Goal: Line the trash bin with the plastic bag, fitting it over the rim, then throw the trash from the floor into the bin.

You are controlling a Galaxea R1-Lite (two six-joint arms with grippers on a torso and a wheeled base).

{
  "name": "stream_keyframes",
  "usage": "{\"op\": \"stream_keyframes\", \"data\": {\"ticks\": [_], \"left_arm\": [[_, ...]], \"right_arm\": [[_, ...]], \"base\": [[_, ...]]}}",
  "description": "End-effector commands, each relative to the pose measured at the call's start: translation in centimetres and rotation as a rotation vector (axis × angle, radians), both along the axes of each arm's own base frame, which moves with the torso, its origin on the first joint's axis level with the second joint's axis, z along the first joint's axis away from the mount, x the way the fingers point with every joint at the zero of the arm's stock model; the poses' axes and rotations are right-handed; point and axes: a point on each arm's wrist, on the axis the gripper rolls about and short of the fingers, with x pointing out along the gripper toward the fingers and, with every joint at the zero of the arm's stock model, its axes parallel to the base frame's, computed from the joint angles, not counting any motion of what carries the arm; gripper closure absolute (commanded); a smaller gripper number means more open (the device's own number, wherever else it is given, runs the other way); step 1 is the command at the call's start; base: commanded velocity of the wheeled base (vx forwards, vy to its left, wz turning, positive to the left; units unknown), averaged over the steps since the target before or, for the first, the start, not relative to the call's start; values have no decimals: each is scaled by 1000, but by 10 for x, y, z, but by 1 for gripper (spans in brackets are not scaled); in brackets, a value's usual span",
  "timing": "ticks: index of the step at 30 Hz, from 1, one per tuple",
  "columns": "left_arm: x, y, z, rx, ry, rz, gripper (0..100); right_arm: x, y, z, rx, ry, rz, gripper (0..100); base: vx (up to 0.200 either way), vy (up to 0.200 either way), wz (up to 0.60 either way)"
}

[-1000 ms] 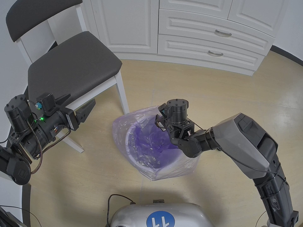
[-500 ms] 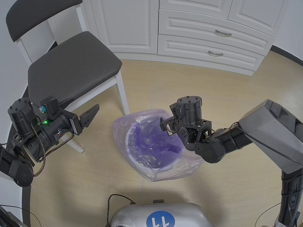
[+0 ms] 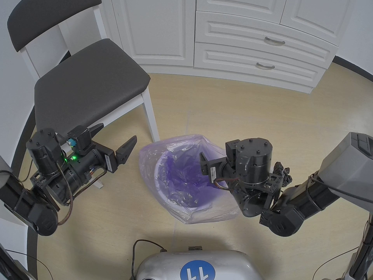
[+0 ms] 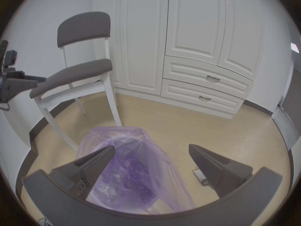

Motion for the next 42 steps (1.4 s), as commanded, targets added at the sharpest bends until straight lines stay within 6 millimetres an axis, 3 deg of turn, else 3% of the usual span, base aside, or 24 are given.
{"op": "stream_keyframes", "data": {"ticks": [1,8,13,16,20,25,35,42], "left_arm": [[25,-38,-46,8,10,56,0],[49,-44,-74,45,146,141,0],[64,-38,-73,12,243,180,0],[89,-18,-60,10,275,241,0],[97,-8,-50,21,353,202,0],[111,-7,-63,-32,398,159,0],[110,-5,-65,-85,334,52,0],[110,-7,-75,-56,466,59,0]], "right_arm": [[-15,-18,-9,49,-1,-23,0],[2,-38,-29,65,60,-79,0],[16,-40,-44,32,79,-98,0],[33,-48,-49,32,80,-136,0],[37,-52,-53,18,100,-148,0],[50,-60,-64,12,112,-181,0],[62,-66,-67,17,109,-207,0],[64,-64,-68,25,104,-207,0]], "base": [[0,0,0],[0,0,0],[0,0,0],[0,0,0],[0,0,0],[0,0,0],[0,0,0],[0,0,0]]}}
